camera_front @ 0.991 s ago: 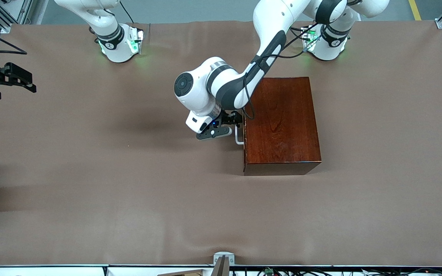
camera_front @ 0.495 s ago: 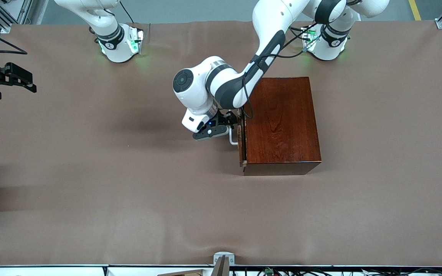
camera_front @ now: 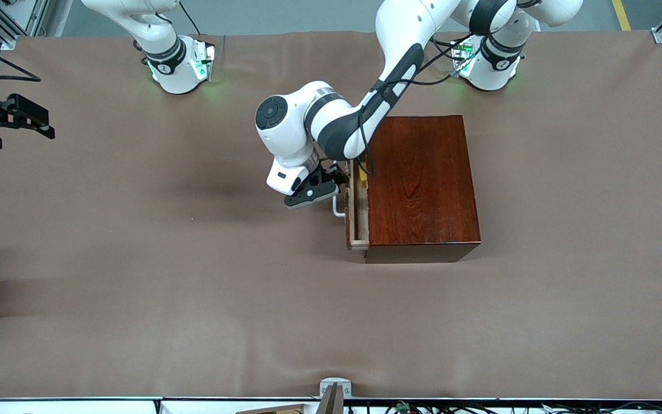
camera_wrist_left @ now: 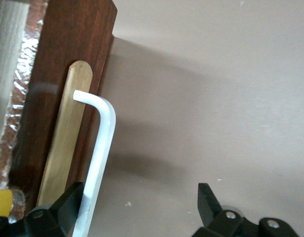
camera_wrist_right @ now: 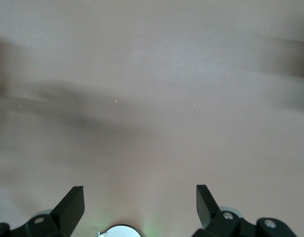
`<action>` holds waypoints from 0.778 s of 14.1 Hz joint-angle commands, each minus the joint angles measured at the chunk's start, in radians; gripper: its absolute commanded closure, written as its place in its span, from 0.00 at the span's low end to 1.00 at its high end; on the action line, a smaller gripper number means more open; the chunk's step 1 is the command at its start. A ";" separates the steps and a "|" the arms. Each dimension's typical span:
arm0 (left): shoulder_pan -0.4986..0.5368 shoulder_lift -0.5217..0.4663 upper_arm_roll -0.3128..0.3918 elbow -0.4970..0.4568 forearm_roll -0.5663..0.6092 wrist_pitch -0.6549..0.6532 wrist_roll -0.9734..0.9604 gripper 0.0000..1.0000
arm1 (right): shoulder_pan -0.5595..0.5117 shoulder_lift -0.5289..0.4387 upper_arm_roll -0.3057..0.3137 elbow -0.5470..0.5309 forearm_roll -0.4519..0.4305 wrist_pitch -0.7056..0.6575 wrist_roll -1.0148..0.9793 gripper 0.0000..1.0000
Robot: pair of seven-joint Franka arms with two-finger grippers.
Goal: Open drawer, take yellow block, close drawer
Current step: 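Pull the drawer open by its handle with the left gripper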
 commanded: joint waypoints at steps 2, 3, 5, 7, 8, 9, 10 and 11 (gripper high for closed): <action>-0.029 0.063 -0.041 0.038 -0.027 0.203 -0.098 0.00 | -0.007 -0.003 0.007 0.003 -0.016 -0.006 -0.002 0.00; -0.044 0.075 -0.040 0.040 -0.027 0.217 -0.109 0.00 | -0.006 -0.003 0.007 0.003 -0.016 -0.007 -0.002 0.00; -0.051 0.078 -0.040 0.042 -0.027 0.249 -0.142 0.00 | -0.006 -0.003 0.007 0.003 -0.016 -0.006 -0.002 0.00; -0.051 0.075 -0.040 0.042 -0.027 0.268 -0.166 0.00 | -0.007 -0.003 0.007 0.003 -0.016 -0.006 -0.002 0.00; -0.049 0.074 -0.037 0.042 -0.027 0.274 -0.170 0.00 | -0.006 -0.005 0.007 0.003 -0.016 -0.006 -0.002 0.00; -0.048 0.075 -0.034 0.042 -0.027 0.294 -0.176 0.00 | -0.006 -0.003 0.007 0.003 -0.016 -0.007 -0.002 0.00; -0.046 0.077 -0.028 0.042 -0.027 0.341 -0.199 0.00 | -0.006 -0.003 0.007 0.003 -0.016 -0.006 -0.002 0.00; -0.043 0.080 -0.026 0.042 -0.027 0.375 -0.213 0.00 | -0.006 -0.005 0.007 0.003 -0.016 -0.006 -0.002 0.00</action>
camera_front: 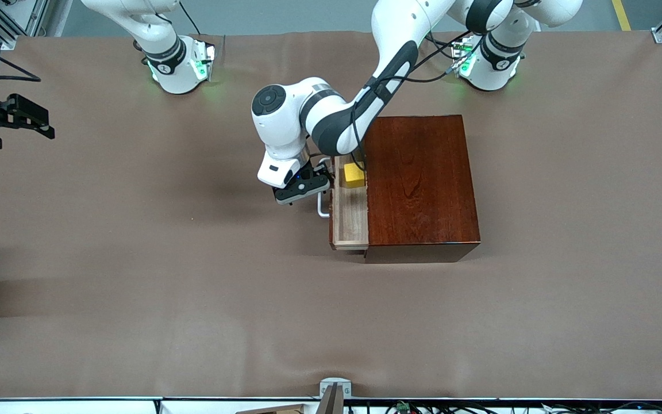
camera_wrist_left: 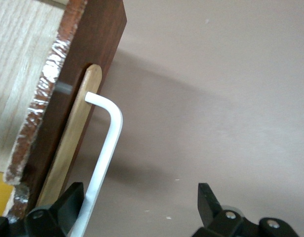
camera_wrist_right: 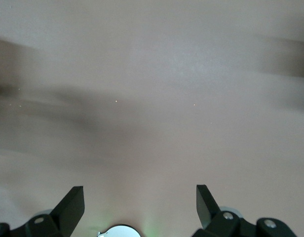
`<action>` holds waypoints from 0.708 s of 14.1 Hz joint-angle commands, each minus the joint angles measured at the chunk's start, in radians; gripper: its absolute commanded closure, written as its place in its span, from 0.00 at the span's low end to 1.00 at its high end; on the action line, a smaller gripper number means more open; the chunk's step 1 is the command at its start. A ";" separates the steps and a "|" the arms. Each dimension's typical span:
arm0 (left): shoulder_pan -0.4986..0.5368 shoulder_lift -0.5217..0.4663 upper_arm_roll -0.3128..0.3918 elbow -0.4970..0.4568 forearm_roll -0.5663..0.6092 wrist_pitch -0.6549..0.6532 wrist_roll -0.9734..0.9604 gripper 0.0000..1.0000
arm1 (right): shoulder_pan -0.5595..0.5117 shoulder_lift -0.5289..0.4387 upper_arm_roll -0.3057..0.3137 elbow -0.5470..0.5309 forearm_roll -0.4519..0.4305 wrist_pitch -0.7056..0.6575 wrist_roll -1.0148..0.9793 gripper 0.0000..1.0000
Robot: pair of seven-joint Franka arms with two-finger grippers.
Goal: Open drawer, take yellow block, close drawer
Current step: 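Pull the drawer open by its handle with the left gripper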
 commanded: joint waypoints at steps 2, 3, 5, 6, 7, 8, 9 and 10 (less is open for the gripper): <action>-0.021 0.083 -0.028 0.063 -0.038 0.235 -0.089 0.00 | -0.006 -0.005 0.007 0.003 -0.016 -0.007 -0.002 0.00; -0.023 0.080 -0.029 0.063 -0.038 0.236 -0.102 0.00 | -0.007 -0.003 0.007 0.003 -0.016 -0.007 -0.002 0.00; -0.024 0.071 -0.025 0.060 -0.037 0.229 -0.104 0.00 | -0.007 -0.005 0.007 0.003 -0.016 -0.007 -0.001 0.00; -0.024 0.069 -0.023 0.055 -0.034 0.223 -0.104 0.00 | -0.006 -0.005 0.007 0.003 -0.016 -0.007 -0.001 0.00; -0.023 0.066 -0.021 0.052 -0.024 0.201 -0.101 0.00 | -0.007 -0.003 0.007 0.003 -0.016 -0.007 -0.001 0.00; -0.020 0.052 -0.021 0.052 -0.023 0.154 -0.096 0.00 | -0.007 -0.003 0.007 0.003 -0.016 -0.007 -0.002 0.00; -0.015 0.031 -0.020 0.052 -0.021 0.100 -0.089 0.00 | -0.007 -0.003 0.007 0.003 -0.016 -0.006 -0.001 0.00; -0.004 0.010 -0.020 0.052 -0.021 0.048 -0.089 0.00 | -0.007 -0.003 0.007 0.003 -0.016 -0.007 -0.001 0.00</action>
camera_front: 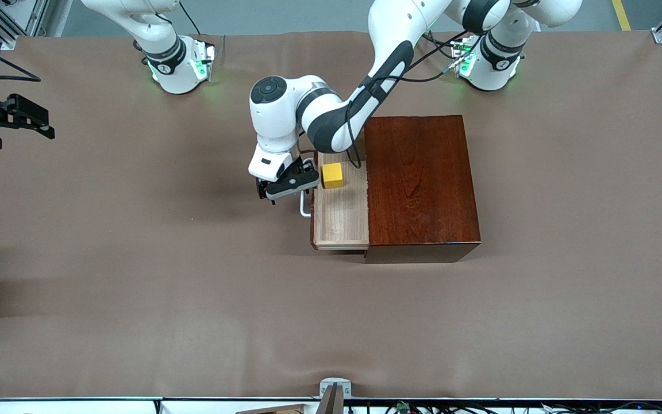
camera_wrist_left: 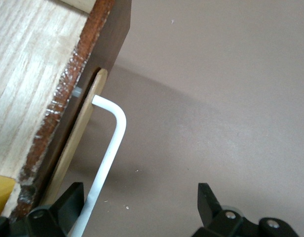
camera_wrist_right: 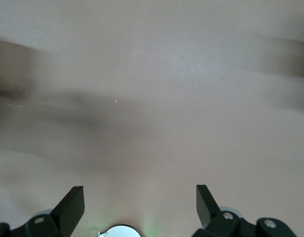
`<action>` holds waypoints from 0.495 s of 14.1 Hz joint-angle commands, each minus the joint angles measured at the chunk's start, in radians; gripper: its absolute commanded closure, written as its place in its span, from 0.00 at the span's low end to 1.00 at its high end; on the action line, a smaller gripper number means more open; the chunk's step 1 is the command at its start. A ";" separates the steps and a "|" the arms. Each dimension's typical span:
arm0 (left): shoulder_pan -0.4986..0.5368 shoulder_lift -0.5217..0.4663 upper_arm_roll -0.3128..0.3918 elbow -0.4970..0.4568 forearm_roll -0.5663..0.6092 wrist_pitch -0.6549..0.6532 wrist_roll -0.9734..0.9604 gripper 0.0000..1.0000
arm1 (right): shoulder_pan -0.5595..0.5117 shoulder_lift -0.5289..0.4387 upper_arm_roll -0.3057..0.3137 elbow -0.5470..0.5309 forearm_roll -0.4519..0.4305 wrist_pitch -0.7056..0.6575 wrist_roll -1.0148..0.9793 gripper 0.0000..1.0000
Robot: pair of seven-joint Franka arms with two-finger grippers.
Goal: Open drawer, take yellow block, close drawer
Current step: 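Pull the drawer open by its handle with the left gripper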
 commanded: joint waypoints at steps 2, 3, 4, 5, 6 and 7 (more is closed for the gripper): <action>0.021 -0.035 -0.002 0.048 -0.017 -0.116 -0.026 0.00 | -0.009 -0.003 0.008 0.003 -0.016 -0.007 -0.001 0.00; 0.022 -0.060 -0.001 0.048 -0.017 -0.133 -0.021 0.00 | -0.009 -0.005 0.008 0.003 -0.016 -0.006 -0.001 0.00; 0.028 -0.072 0.002 0.049 -0.022 -0.133 -0.001 0.00 | -0.010 -0.005 0.008 0.003 -0.016 -0.006 -0.001 0.00; 0.030 -0.082 0.007 0.049 -0.020 -0.135 0.003 0.00 | -0.010 -0.003 0.008 0.001 -0.016 -0.006 -0.001 0.00; 0.030 -0.095 0.008 0.049 -0.017 -0.135 0.003 0.00 | -0.012 -0.002 0.008 0.001 -0.016 -0.001 -0.001 0.00; 0.030 -0.108 0.013 0.049 -0.017 -0.135 0.005 0.00 | -0.015 0.000 0.008 0.001 -0.016 0.004 0.001 0.00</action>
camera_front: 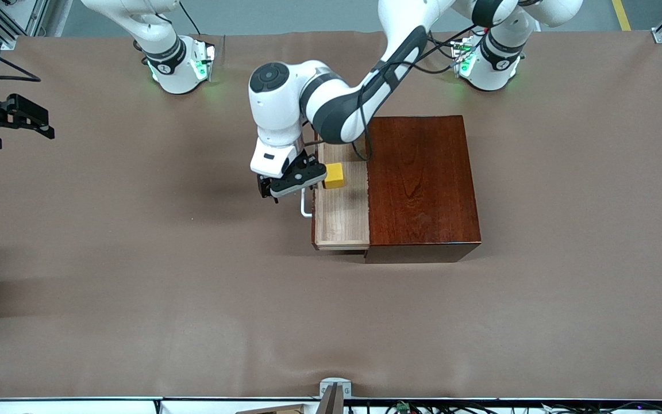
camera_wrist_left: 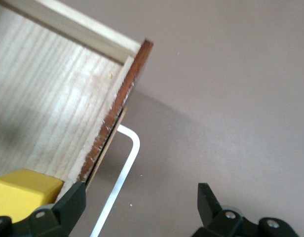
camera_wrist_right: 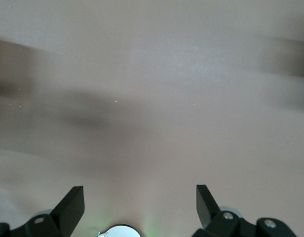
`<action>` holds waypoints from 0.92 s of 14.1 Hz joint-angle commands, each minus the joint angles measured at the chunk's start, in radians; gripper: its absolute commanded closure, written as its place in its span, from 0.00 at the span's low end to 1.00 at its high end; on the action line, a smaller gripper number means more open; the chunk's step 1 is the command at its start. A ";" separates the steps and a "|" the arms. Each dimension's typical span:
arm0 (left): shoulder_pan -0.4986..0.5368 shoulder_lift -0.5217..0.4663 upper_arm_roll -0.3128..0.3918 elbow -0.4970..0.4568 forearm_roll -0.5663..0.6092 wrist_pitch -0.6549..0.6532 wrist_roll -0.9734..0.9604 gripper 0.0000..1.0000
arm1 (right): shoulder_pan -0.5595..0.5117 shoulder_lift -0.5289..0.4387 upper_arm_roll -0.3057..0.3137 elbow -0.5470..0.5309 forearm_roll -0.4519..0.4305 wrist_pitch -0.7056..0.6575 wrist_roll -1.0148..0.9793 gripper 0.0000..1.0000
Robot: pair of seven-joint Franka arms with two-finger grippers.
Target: Open drawer, take yellow block, close drawer
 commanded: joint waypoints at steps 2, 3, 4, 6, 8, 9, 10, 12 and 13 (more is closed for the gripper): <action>0.003 -0.110 0.032 0.001 -0.002 -0.025 0.017 0.00 | -0.011 0.003 0.008 0.003 -0.015 0.006 0.002 0.00; 0.015 -0.159 0.040 -0.005 -0.001 -0.048 0.017 0.00 | -0.013 0.003 0.008 0.005 -0.015 0.005 0.002 0.00; 0.050 -0.203 0.045 -0.005 0.001 -0.104 0.041 0.00 | -0.011 0.006 0.008 0.005 -0.015 0.006 0.002 0.00; 0.113 -0.300 0.045 -0.011 0.001 -0.228 0.172 0.00 | -0.002 0.021 0.008 0.009 -0.013 0.011 0.001 0.00; 0.204 -0.383 0.042 -0.013 -0.001 -0.344 0.318 0.00 | -0.001 0.024 0.010 0.011 -0.013 0.012 0.002 0.00; 0.248 -0.418 0.040 -0.014 -0.002 -0.385 0.375 0.00 | -0.001 0.027 0.011 0.011 -0.012 0.015 0.001 0.00; 0.280 -0.446 0.040 -0.014 -0.004 -0.432 0.412 0.00 | 0.001 0.029 0.011 0.011 -0.009 0.017 -0.001 0.00; 0.356 -0.489 0.035 -0.018 -0.019 -0.505 0.542 0.00 | 0.025 0.030 0.011 0.011 -0.012 0.026 -0.010 0.00; 0.388 -0.509 0.035 -0.018 -0.019 -0.554 0.616 0.00 | 0.039 0.035 0.011 0.011 -0.021 0.043 -0.001 0.00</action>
